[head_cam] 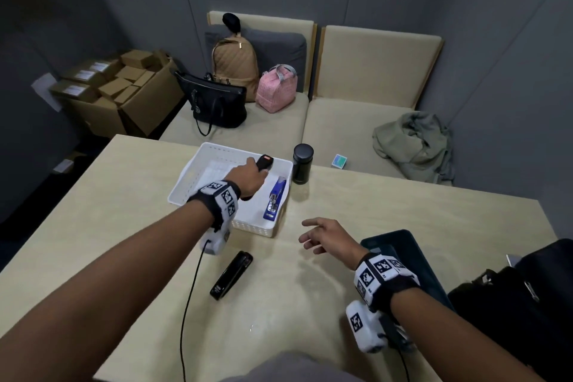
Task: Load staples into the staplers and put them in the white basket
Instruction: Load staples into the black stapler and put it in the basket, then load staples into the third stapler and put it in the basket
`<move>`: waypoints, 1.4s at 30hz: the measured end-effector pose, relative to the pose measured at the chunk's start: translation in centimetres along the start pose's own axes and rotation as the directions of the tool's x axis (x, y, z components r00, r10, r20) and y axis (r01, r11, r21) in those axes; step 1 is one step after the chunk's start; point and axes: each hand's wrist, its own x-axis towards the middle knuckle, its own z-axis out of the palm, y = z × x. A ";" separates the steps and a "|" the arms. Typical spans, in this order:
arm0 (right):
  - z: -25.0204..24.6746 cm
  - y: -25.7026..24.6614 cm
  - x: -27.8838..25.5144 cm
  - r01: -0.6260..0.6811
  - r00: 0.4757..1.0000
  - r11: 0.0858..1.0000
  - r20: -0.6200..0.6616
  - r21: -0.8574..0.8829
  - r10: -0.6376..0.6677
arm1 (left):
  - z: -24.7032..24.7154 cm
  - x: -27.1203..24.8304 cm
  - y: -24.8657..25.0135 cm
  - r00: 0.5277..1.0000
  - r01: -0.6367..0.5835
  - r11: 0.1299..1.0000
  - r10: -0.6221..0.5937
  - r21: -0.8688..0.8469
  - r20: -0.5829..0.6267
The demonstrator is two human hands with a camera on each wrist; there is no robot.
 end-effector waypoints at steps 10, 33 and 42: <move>-0.9 0.9 0.5 -0.056 0.993 0.969 0.091 -0.240 0.080 | 6.1 6.1 -3.1 0.975 0.100 0.990 -0.118 0.104 0.186; 0.7 5.4 0.5 -0.080 0.975 0.873 0.143 -0.482 0.168 | 9.3 -9.3 -7.8 0.945 -0.127 0.988 0.148 0.088 -0.292; 0.0 7.1 -1.7 0.039 0.986 0.818 0.153 -0.575 0.060 | 13.8 -12.0 -7.2 0.934 -0.357 0.861 0.319 0.362 0.162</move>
